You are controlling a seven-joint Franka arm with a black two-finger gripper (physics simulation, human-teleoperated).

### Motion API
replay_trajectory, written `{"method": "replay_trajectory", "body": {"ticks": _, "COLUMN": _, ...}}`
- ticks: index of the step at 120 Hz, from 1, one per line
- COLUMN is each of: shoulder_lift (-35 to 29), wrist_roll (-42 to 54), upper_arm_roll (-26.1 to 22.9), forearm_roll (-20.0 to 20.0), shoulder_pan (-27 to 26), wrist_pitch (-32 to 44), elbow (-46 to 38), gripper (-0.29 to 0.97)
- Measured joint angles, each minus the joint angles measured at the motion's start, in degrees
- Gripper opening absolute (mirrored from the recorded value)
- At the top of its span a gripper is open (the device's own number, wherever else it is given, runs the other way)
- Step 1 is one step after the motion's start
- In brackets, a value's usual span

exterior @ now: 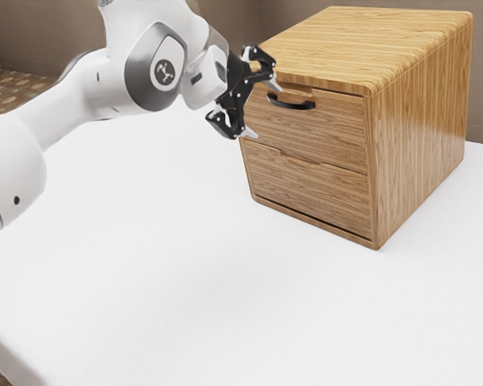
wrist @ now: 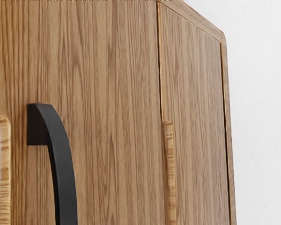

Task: Pull the drawer handle with one arm to open the drawer

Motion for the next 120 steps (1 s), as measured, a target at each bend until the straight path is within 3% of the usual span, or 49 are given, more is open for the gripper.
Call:
{"method": "replay_trajectory", "body": {"ticks": 40, "shoulder_lift": 3.90, "wrist_roll": -2.50, "upper_arm_roll": -0.21, "forearm_roll": -0.23, "shoulder_pan": -0.09, "wrist_pitch": 1.87, "elbow": 0.53, "gripper": 0.69}}
{"method": "replay_trajectory", "body": {"ticks": 66, "shoulder_lift": 3.19, "wrist_roll": -3.49, "upper_arm_roll": -0.16, "forearm_roll": -0.20, "shoulder_pan": -0.08, "wrist_pitch": 2.44, "elbow": -0.36, "gripper": 0.59}}
{"method": "replay_trajectory", "body": {"ticks": 79, "shoulder_lift": 2.19, "wrist_roll": -3.85, "upper_arm_roll": -0.20, "forearm_roll": -0.14, "shoulder_pan": -0.05, "wrist_pitch": 2.58, "elbow": -2.09, "gripper": 0.65}}
{"method": "replay_trajectory", "body": {"ticks": 103, "shoulder_lift": -2.88, "wrist_roll": -4.41, "upper_arm_roll": -1.66, "forearm_roll": -0.25, "shoulder_pan": 1.74, "wrist_pitch": 3.04, "elbow": -7.44, "gripper": 0.47}}
{"method": "replay_trajectory", "body": {"ticks": 116, "shoulder_lift": -4.95, "wrist_roll": -4.65, "upper_arm_roll": -2.26, "forearm_roll": -0.27, "shoulder_pan": 2.35, "wrist_pitch": 3.48, "elbow": -9.64, "gripper": 0.30}}
{"method": "replay_trajectory", "body": {"ticks": 120, "shoulder_lift": -5.40, "wrist_roll": -4.71, "upper_arm_roll": -2.28, "forearm_roll": -0.31, "shoulder_pan": 2.39, "wrist_pitch": 3.59, "elbow": -10.19, "gripper": 0.34}}
